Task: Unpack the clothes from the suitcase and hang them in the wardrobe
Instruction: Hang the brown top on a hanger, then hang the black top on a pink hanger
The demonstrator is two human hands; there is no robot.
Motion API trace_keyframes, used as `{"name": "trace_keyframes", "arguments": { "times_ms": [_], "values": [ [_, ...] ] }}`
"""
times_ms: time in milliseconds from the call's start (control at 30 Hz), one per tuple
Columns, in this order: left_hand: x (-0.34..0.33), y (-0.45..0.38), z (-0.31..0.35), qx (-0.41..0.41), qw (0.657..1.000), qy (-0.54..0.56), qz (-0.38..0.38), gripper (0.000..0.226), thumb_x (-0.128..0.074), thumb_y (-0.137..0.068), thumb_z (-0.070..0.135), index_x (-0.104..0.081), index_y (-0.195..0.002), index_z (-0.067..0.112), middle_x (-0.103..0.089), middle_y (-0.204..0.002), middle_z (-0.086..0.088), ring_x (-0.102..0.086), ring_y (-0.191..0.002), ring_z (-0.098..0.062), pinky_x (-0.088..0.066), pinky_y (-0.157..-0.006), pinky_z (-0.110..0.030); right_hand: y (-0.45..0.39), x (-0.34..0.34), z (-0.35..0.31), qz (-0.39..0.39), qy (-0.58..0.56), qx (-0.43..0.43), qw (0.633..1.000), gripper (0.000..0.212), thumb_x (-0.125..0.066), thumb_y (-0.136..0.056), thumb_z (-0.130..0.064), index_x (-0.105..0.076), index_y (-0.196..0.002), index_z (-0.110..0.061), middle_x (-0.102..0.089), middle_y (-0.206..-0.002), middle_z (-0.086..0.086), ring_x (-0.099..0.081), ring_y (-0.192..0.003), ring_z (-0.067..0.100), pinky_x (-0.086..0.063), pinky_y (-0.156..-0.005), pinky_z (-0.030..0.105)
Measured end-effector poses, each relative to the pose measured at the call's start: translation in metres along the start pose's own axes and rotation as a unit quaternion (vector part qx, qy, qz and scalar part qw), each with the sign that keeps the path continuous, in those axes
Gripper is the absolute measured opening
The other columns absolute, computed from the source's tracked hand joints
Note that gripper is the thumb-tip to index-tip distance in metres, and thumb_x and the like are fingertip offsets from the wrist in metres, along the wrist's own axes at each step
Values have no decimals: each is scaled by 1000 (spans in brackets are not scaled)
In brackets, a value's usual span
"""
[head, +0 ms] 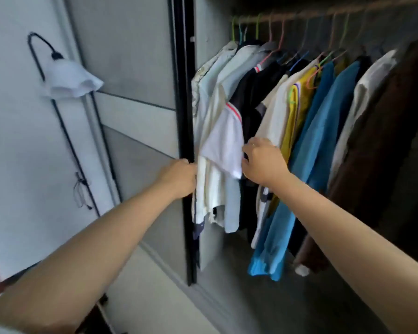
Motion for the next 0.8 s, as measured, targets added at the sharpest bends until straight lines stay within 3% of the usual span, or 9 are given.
{"name": "trace_keyframes", "arguments": {
  "times_ms": [167,300,600,733,800],
  "values": [
    [-21,123,-114,159,984,-45,-70,27,-40,-92,14,-54,-113,8,-52,-118,-14,-48,-112,-31,-42,-86,-36,23,-70,-140,-97,-115,151,977,37,-46,-84,-8,-54,-120,-4,-49,-123,14,-45,-118,32,-44,-92,38],
    [-47,211,-195,252,962,-41,-98,31,-36,-94,19,-52,-118,8,-51,-119,-11,-46,-113,-29,-41,-86,-36,53,-122,-242,-166,-131,224,951,36,-44,-88,-12,-54,-122,-4,-49,-125,15,-47,-117,31,-40,-94,32],
    [-162,406,-366,373,906,0,-203,27,-37,-93,18,-56,-110,6,-53,-118,-13,-50,-110,-31,-43,-84,-36,142,-278,-460,-294,-156,267,904,33,-44,-90,-13,-57,-120,-9,-52,-124,10,-48,-116,29,-41,-92,34],
    [-248,489,-410,433,861,43,-264,21,-35,-94,18,-52,-101,8,-53,-117,-11,-50,-108,-28,-42,-81,-35,194,-367,-508,-369,-159,287,870,33,-43,-91,-13,-57,-121,-10,-53,-125,9,-50,-115,26,-43,-91,34],
    [-296,524,-423,465,833,65,-292,28,-34,-95,18,-52,-114,10,-50,-121,-8,-49,-112,-25,-42,-85,-33,224,-415,-519,-417,-151,292,847,33,-41,-93,-14,-55,-123,-10,-52,-127,8,-48,-116,25,-44,-93,33]
  ]
}}
Point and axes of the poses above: each hand's wrist, its own y-axis away from the middle knuckle, its own x-axis out of the back of the hand, z = x × y, the point moved 2 cm from there along -y, towards the middle knuckle
